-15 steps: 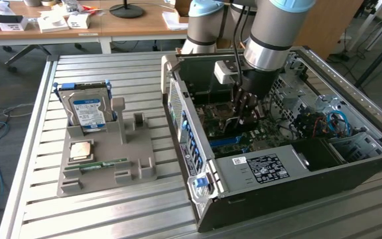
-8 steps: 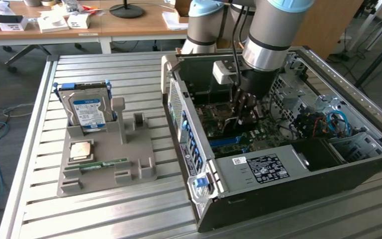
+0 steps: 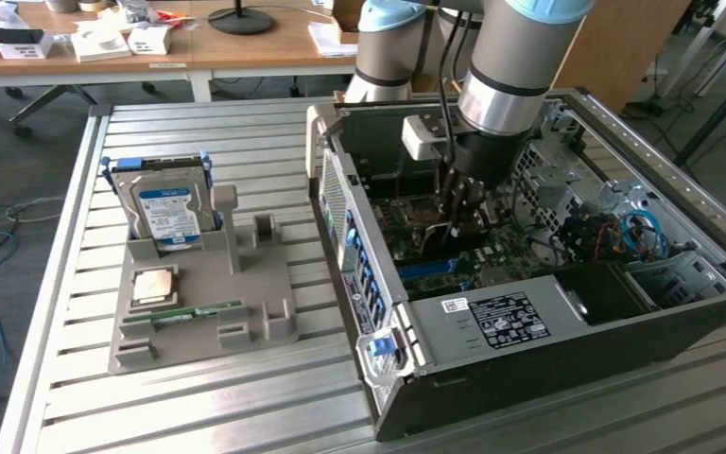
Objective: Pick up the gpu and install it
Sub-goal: 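Insert the gpu into the slot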
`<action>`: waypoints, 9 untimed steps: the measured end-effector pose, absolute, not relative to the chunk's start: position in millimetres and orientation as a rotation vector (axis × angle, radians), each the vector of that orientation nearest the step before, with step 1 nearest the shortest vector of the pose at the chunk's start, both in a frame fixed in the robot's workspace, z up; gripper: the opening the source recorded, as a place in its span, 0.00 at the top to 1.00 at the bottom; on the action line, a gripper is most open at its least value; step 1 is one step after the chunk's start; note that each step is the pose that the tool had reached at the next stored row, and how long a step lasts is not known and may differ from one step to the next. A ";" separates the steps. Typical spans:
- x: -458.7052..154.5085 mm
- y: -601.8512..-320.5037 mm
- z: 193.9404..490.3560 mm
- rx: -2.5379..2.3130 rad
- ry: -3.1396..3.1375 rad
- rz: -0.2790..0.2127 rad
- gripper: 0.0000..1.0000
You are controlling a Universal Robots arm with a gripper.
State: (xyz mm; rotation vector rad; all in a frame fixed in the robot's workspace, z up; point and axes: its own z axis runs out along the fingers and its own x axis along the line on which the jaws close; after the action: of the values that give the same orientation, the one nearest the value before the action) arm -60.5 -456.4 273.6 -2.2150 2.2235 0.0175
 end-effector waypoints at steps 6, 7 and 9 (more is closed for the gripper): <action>-62.6 -456.4 273.6 -2.215 2.224 0.017 0.73; -62.6 -456.5 273.4 -2.216 2.223 0.017 0.73; -62.8 -456.4 272.2 -2.215 2.224 0.017 0.73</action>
State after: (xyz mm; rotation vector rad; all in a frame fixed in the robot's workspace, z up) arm -62.8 -456.4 272.2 -2.2151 2.2237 0.0173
